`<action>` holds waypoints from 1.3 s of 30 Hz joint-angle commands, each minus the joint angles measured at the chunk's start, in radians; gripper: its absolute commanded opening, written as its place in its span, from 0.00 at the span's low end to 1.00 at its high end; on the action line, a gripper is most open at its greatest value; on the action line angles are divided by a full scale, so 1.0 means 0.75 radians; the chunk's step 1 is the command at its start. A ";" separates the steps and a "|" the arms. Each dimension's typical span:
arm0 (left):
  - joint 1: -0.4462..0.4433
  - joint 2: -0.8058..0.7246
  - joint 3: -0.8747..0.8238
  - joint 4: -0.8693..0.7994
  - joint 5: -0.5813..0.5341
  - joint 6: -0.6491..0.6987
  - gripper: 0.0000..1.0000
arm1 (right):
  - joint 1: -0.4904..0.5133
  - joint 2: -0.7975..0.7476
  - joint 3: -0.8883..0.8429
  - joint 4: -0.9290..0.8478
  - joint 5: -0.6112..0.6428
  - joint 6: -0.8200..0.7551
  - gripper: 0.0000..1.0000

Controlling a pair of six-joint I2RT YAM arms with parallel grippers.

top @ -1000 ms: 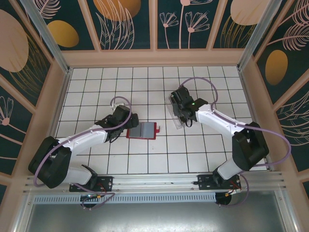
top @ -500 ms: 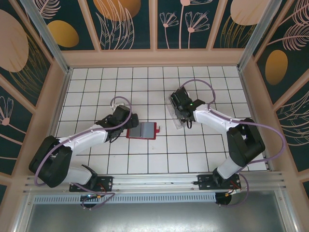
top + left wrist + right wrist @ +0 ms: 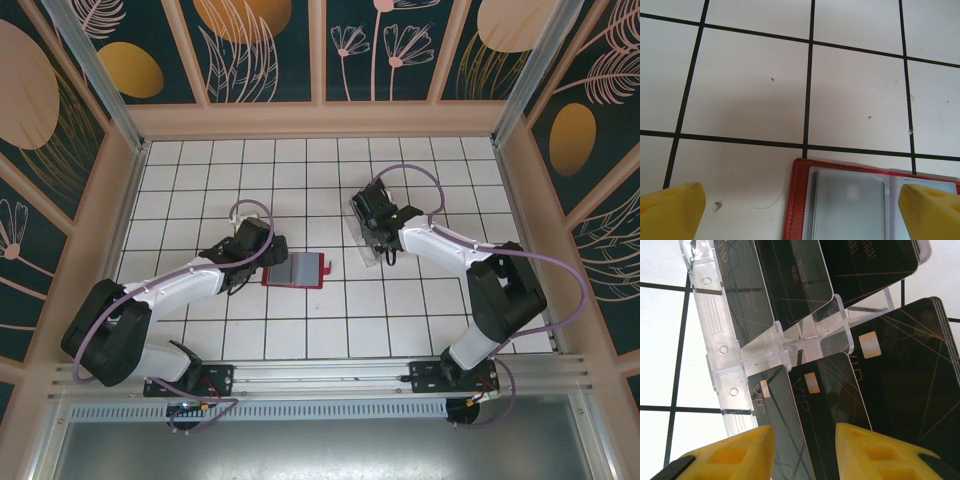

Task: Put the credit cards into the card holder
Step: Pick up the credit card from the storage box.

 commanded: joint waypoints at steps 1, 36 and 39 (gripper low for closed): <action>0.008 0.010 0.026 0.035 0.020 0.021 0.99 | 0.020 0.033 -0.009 -0.037 0.006 0.003 0.37; 0.009 0.046 0.015 0.078 0.043 0.027 0.99 | 0.075 0.122 0.095 -0.094 0.159 -0.036 0.36; 0.008 0.049 0.015 0.077 0.044 0.026 0.99 | 0.076 0.113 0.098 -0.089 0.122 -0.036 0.34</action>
